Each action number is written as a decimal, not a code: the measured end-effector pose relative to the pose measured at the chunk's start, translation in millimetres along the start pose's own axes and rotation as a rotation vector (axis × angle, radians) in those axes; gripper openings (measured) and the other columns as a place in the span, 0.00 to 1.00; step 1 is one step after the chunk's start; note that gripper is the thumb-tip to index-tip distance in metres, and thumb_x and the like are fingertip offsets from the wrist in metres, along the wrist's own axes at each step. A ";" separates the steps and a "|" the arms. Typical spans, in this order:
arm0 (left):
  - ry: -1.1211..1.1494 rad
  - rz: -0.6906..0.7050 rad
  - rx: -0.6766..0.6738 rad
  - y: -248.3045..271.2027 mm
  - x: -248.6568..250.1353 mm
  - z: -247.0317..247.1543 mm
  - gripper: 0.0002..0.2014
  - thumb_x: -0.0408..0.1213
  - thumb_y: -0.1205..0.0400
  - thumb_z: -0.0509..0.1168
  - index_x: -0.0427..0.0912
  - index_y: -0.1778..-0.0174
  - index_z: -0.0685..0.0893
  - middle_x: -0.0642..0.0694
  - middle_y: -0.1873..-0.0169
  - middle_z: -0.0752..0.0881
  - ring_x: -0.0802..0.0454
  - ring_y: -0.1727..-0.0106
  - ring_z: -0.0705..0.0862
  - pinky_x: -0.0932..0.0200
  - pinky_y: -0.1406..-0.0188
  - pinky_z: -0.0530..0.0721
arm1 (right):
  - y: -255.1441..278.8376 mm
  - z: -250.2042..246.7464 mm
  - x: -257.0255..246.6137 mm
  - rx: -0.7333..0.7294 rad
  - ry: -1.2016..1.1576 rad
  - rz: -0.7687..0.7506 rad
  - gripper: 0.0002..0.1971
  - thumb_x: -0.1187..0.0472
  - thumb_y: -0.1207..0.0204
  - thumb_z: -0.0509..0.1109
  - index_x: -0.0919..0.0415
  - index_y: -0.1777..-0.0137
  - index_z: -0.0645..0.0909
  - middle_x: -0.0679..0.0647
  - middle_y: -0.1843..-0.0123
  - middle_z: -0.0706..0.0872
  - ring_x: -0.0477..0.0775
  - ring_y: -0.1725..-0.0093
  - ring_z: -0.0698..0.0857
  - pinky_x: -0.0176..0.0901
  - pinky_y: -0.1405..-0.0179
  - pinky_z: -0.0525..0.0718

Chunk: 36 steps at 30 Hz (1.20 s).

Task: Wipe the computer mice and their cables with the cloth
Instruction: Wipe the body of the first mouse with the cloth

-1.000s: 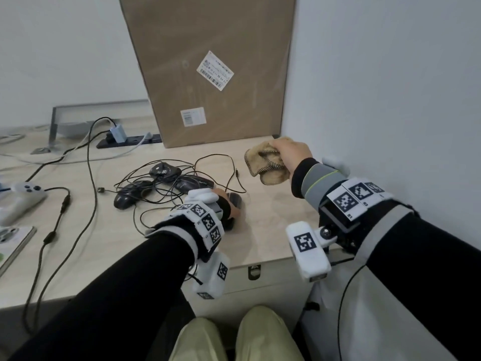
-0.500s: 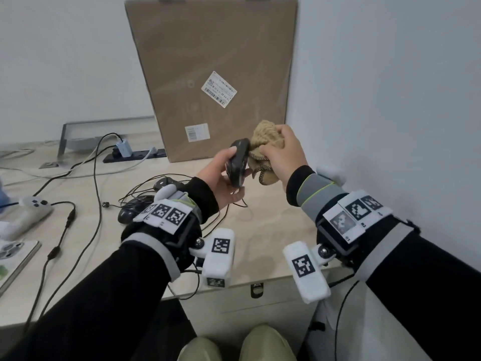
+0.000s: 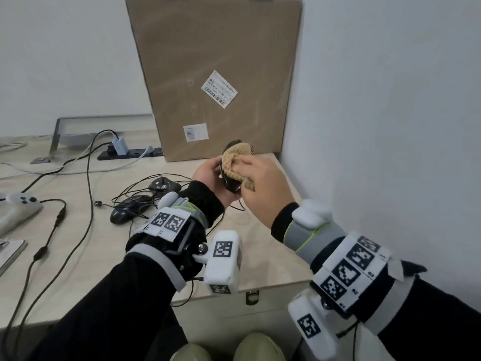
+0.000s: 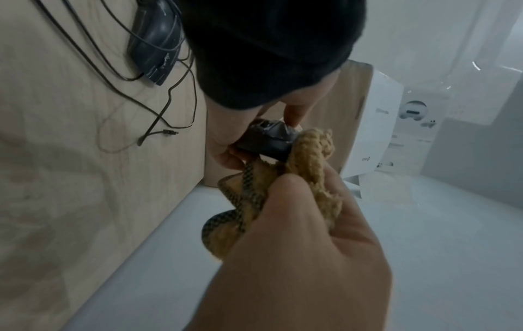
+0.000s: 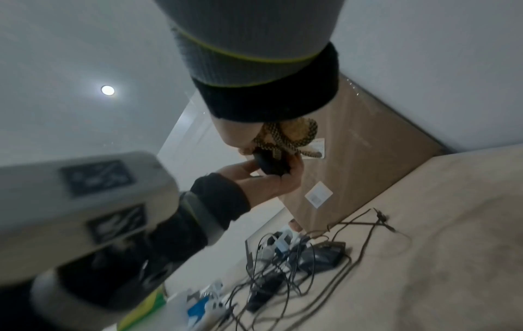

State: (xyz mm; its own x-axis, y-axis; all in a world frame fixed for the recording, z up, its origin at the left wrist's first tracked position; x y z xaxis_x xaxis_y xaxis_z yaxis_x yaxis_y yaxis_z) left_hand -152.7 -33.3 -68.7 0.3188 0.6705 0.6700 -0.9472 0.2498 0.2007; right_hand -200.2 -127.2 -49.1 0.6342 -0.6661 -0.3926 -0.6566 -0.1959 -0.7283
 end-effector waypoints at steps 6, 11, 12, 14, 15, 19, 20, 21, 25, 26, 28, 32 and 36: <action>-0.081 -0.040 -0.067 -1.3 -1.9 -9.7 0.15 0.42 0.17 0.53 0.38 0.55 0.82 0.42 0.62 0.86 0.46 0.59 0.85 0.57 0.55 0.84 | 16.8 8.3 -0.9 0.052 0.147 -0.145 0.23 0.68 0.36 0.53 0.66 0.50 0.88 0.63 0.45 0.88 0.65 0.59 0.83 0.43 0.50 0.75; -0.228 -0.127 0.017 2.9 -8.8 -20.6 0.11 0.44 0.18 0.57 0.40 0.57 0.77 0.44 0.65 0.80 0.49 0.63 0.78 0.56 0.60 0.73 | -10.9 2.3 18.1 0.022 0.112 0.008 0.26 0.68 0.39 0.52 0.65 0.47 0.87 0.60 0.44 0.89 0.67 0.58 0.85 0.44 0.51 0.76; -0.244 -0.137 0.028 3.1 -10.5 -22.3 0.10 0.44 0.18 0.57 0.40 0.58 0.77 0.44 0.65 0.79 0.50 0.64 0.77 0.57 0.61 0.73 | -16.0 0.6 25.8 0.007 0.077 0.081 0.26 0.69 0.38 0.54 0.64 0.45 0.87 0.60 0.43 0.89 0.68 0.55 0.86 0.46 0.50 0.80; -0.273 -0.137 0.053 2.5 -12.8 -25.6 0.10 0.44 0.17 0.59 0.41 0.57 0.77 0.44 0.63 0.78 0.50 0.63 0.77 0.54 0.59 0.75 | -22.5 -2.0 42.3 -0.025 -0.012 0.255 0.23 0.72 0.34 0.57 0.62 0.44 0.87 0.60 0.47 0.90 0.67 0.50 0.86 0.48 0.49 0.83; -0.279 -0.130 0.059 1.6 -13.7 -25.9 0.09 0.43 0.17 0.59 0.41 0.56 0.78 0.44 0.62 0.80 0.49 0.61 0.78 0.53 0.57 0.77 | -23.3 -3.9 48.6 -0.038 -0.033 0.327 0.22 0.74 0.32 0.58 0.63 0.43 0.86 0.61 0.48 0.90 0.65 0.48 0.85 0.43 0.48 0.81; -0.215 -0.101 0.057 -0.9 -14.6 -21.8 0.11 0.44 0.15 0.58 0.40 0.47 0.80 0.41 0.56 0.85 0.45 0.55 0.83 0.48 0.53 0.82 | -22.4 -9.6 41.5 -0.039 -0.108 0.261 0.25 0.79 0.32 0.58 0.66 0.36 0.82 0.58 0.35 0.85 0.50 0.35 0.80 0.14 0.41 0.66; -0.188 -0.094 0.053 -1.6 -14.3 -21.0 0.13 0.44 0.14 0.56 0.39 0.48 0.80 0.41 0.56 0.85 0.45 0.55 0.83 0.48 0.52 0.82 | -22.4 -6.6 38.8 -0.070 -0.118 0.207 0.26 0.77 0.33 0.58 0.66 0.36 0.82 0.58 0.34 0.84 0.51 0.34 0.80 0.17 0.38 0.67; -0.166 -0.089 0.048 -2.8 -14.2 -20.2 0.15 0.44 0.13 0.53 0.39 0.49 0.81 0.41 0.56 0.86 0.45 0.55 0.84 0.47 0.51 0.82 | -22.3 -3.8 38.0 -0.098 -0.101 0.166 0.26 0.74 0.34 0.57 0.65 0.35 0.82 0.58 0.34 0.84 0.53 0.34 0.81 0.23 0.36 0.69; -0.126 -0.090 0.067 -4.4 -12.2 -18.6 0.16 0.42 0.12 0.51 0.36 0.48 0.80 0.39 0.53 0.85 0.43 0.53 0.84 0.43 0.50 0.81 | -22.5 4.4 45.9 -0.172 0.004 0.125 0.26 0.75 0.33 0.58 0.65 0.35 0.81 0.60 0.34 0.84 0.62 0.34 0.81 0.44 0.33 0.75; -0.115 -0.088 0.081 -5.0 -11.0 -18.8 0.15 0.42 0.12 0.51 0.36 0.49 0.80 0.39 0.54 0.85 0.43 0.54 0.83 0.43 0.49 0.80 | -21.9 7.2 45.7 -0.189 0.028 0.092 0.26 0.74 0.33 0.58 0.63 0.35 0.82 0.59 0.35 0.85 0.64 0.37 0.82 0.49 0.35 0.78; -0.106 -0.077 0.122 -7.8 -6.5 -19.0 0.16 0.42 0.12 0.50 0.37 0.52 0.79 0.40 0.56 0.84 0.44 0.56 0.83 0.43 0.48 0.78 | -19.2 14.6 39.0 -0.221 0.094 0.002 0.27 0.71 0.37 0.55 0.61 0.40 0.85 0.57 0.37 0.86 0.68 0.47 0.84 0.53 0.45 0.83; -0.109 -0.047 0.175 -15.8 3.5 -23.9 0.18 0.45 0.12 0.50 0.37 0.42 0.79 0.39 0.51 0.84 0.45 0.54 0.83 0.47 0.54 0.80 | 2.4 27.4 29.8 -0.201 0.288 -0.132 0.25 0.67 0.38 0.50 0.63 0.53 0.88 0.62 0.44 0.89 0.64 0.63 0.84 0.45 0.56 0.85; -0.151 -0.048 0.195 -16.8 5.2 -33.2 0.19 0.45 0.12 0.53 0.36 0.33 0.76 0.37 0.43 0.83 0.44 0.51 0.83 0.47 0.56 0.82 | 16.8 34.3 32.5 -0.214 0.332 -0.118 0.24 0.67 0.36 0.50 0.65 0.52 0.87 0.63 0.41 0.87 0.62 0.61 0.84 0.43 0.50 0.77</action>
State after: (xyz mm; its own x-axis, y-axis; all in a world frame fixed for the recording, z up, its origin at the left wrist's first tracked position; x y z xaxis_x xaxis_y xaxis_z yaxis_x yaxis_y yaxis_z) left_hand -134.0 -10.8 -92.4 0.3694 0.5453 0.7525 -0.9241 0.1301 0.3594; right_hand -176.6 -127.3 -93.3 0.5668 -0.8194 -0.0856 -0.6800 -0.4067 -0.6101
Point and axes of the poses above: each hand's wrist, its own y-axis away from the middle knuckle, its own z-axis out of the palm, x = y × z, the point moved 3 cm from there along -y, towards the middle knuckle
